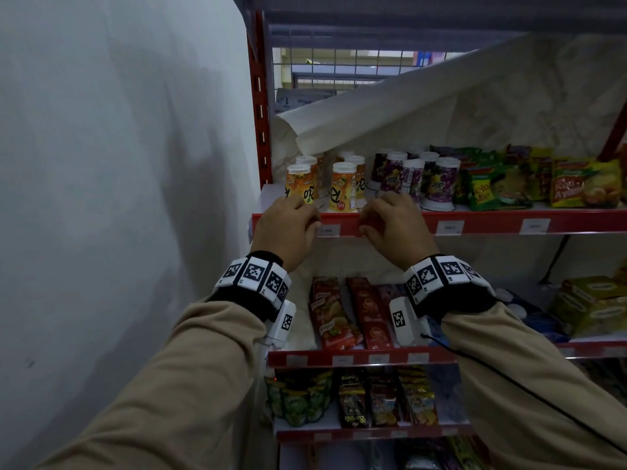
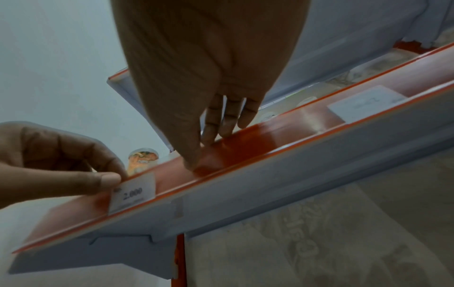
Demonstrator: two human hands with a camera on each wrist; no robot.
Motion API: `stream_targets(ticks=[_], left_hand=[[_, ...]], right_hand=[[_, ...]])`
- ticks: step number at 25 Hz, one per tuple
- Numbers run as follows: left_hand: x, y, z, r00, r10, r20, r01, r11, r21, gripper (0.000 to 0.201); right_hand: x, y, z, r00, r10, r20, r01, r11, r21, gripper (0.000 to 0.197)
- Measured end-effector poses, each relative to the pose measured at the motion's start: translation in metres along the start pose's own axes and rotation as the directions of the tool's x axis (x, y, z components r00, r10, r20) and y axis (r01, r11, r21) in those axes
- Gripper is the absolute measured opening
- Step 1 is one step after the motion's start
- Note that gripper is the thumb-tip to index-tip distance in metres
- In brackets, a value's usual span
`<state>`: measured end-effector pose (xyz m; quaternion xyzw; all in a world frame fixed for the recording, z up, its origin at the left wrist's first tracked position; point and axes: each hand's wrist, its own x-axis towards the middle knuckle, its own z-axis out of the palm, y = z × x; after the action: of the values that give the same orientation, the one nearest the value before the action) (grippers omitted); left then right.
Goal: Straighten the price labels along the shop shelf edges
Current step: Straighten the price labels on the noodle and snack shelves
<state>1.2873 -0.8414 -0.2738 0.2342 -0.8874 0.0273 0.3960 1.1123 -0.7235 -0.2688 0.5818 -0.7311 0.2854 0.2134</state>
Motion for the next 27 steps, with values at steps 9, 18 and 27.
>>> stream_targets(ticks=[9, 18, 27], left_hand=[[0.026, 0.076, 0.033, 0.994, 0.102, 0.03, -0.104, 0.991, 0.087, 0.026], [0.045, 0.161, 0.086, 0.996, 0.093, 0.016, -0.093, 0.995, -0.025, 0.025], [0.046, 0.172, 0.096, 0.998, -0.036, -0.057, 0.035, 0.999, -0.023, 0.021]], right_hand=[[-0.022, 0.078, -0.027, 0.997, 0.018, -0.079, -0.029, 0.99, -0.139, 0.027], [-0.032, 0.149, -0.052, 0.999, -0.021, -0.029, 0.02, 0.999, -0.047, 0.027], [-0.035, 0.148, -0.041, 0.994, -0.095, -0.054, 0.092, 0.994, -0.066, 0.022]])
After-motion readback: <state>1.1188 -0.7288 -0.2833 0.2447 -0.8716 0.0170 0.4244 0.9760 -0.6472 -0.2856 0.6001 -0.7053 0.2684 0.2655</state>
